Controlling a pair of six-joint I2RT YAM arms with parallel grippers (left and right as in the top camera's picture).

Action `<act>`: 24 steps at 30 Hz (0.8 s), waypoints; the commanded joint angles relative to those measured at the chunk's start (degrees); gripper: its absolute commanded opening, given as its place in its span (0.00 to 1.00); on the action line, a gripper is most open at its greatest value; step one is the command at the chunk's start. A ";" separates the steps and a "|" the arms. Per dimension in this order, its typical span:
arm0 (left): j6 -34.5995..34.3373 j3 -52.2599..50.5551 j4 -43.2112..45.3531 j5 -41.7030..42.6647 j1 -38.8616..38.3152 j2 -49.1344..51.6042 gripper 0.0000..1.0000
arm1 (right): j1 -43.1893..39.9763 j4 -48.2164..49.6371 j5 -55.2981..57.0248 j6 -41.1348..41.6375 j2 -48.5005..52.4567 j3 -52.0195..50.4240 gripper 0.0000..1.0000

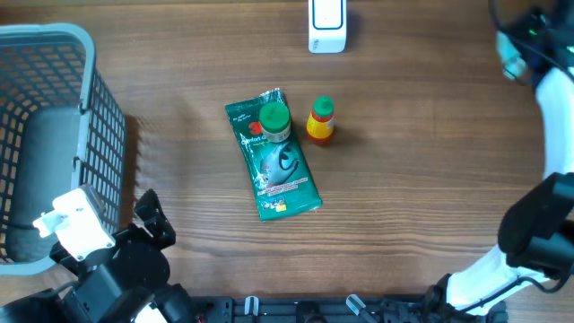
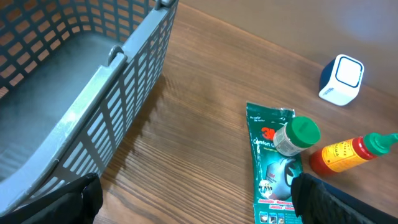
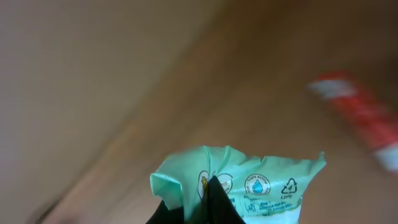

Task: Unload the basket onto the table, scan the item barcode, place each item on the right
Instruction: 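Move the wipes pack to the right edge and release it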

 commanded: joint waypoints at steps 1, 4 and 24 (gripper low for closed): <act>-0.96 0.00 -0.04 -0.33 0.22 0.15 1.00 | -5.84 3.85 12.70 -5.33 3.65 -3.54 0.05; -0.96 0.00 -0.04 -0.33 0.22 0.15 1.00 | -9.88 7.17 12.70 -12.98 8.35 -5.25 0.05; -0.96 0.00 -0.04 -0.33 0.22 0.15 1.00 | -11.87 -6.23 -16.90 -0.55 -8.90 -5.22 1.00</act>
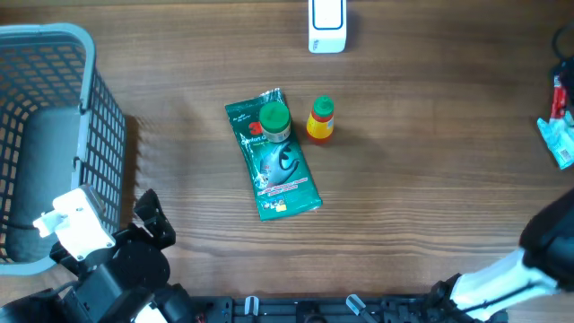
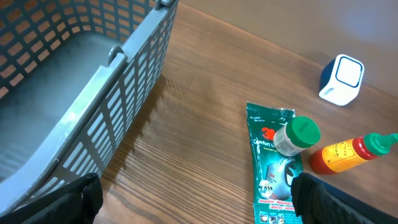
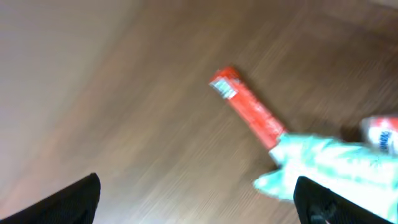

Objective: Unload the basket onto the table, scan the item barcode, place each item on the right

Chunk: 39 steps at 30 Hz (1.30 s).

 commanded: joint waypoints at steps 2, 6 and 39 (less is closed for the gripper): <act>-0.96 0.00 -0.04 -0.33 0.22 0.15 1.00 | 4.09 -8.79 -6.14 9.86 -9.86 0.72 1.00; -0.96 0.00 -0.04 -0.33 0.22 0.15 1.00 | 8.72 -15.30 -11.87 11.13 -14.01 0.72 1.00; -0.96 0.00 -0.04 -0.33 0.22 0.15 1.00 | 40.19 -30.18 -13.99 8.02 -16.28 0.70 1.00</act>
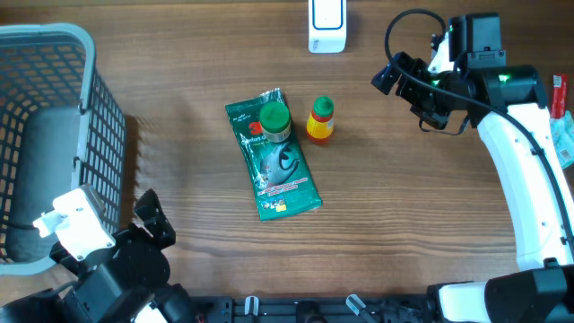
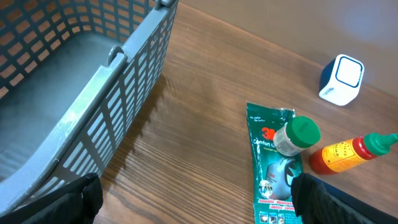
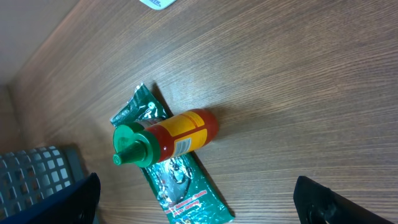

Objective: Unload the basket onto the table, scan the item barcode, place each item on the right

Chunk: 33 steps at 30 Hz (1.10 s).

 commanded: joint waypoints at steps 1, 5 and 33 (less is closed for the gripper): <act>-0.96 0.00 -0.04 -0.33 0.22 0.15 1.00 | 0.20 -0.07 -0.13 -1.25 -1.18 0.59 1.00; -0.96 0.00 -0.04 -0.33 0.22 0.15 1.00 | 0.20 0.04 -1.25 -1.25 -1.05 0.59 1.00; -0.96 0.00 -0.04 -0.33 0.22 0.15 1.00 | 16.81 17.75 6.36 -34.03 13.57 0.35 1.00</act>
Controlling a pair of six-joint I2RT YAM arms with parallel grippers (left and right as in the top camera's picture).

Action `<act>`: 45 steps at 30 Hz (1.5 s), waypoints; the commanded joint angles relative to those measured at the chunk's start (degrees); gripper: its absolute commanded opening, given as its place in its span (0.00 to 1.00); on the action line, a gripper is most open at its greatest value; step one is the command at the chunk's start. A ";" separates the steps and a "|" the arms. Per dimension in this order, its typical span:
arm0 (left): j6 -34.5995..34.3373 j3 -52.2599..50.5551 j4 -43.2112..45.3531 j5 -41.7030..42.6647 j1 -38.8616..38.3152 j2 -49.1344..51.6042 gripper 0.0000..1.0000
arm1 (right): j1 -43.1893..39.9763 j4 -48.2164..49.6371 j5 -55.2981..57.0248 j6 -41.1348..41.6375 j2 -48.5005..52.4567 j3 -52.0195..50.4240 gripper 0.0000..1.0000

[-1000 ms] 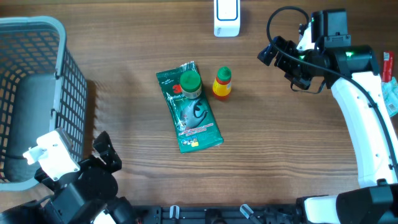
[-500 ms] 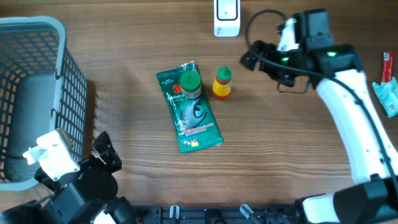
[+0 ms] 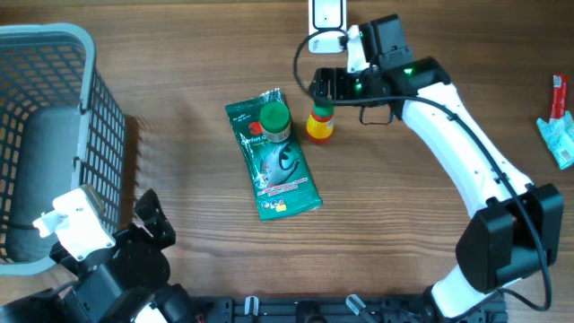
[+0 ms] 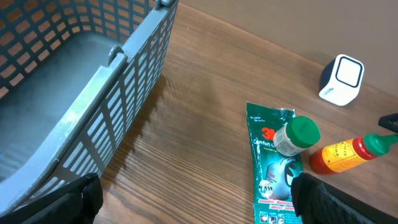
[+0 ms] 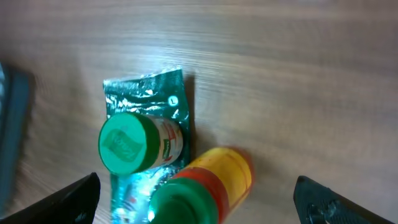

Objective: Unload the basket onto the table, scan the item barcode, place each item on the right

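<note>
A red-and-yellow sauce bottle (image 3: 320, 119) with a green cap stands mid-table, next to a green-lidded jar (image 3: 273, 118) that rests on a green foil packet (image 3: 280, 170). My right gripper (image 3: 321, 93) hangs open just over the bottle. In the right wrist view the bottle (image 5: 205, 186) sits between the spread fingers, untouched, with the jar (image 5: 134, 144) to its left. The white scanner (image 3: 326, 22) stands at the far edge. My left gripper (image 4: 196, 190) is open near the front left corner, holding nothing.
A grey mesh basket (image 3: 94, 99) fills the left side, close to the left arm. A red stick (image 3: 560, 93) and a mint-green packet (image 3: 561, 142) lie at the right edge. The right arm spans the table's right half.
My right gripper has moved left from a spot to the right of the sauce bottle to directly above it, still open. The left arm and the objects have not moved.
My right gripper was shut on a mint-green packet at the far right. Then the packet lay on the table beside the red stick and the gripper was open. It then stood over the table right of the bottle, and now over the bottle.
</note>
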 commanded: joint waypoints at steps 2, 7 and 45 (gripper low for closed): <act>-0.96 0.00 -0.04 -0.33 0.22 0.15 1.00 | 2.60 -0.37 3.13 -15.58 0.57 0.50 1.00; -0.96 0.00 -0.04 -0.33 0.22 0.15 1.00 | 3.37 -0.72 5.66 -18.32 1.33 0.50 1.00; -0.96 0.00 -0.04 -0.33 0.22 0.15 1.00 | 5.49 -1.53 10.69 -9.07 8.00 2.08 0.37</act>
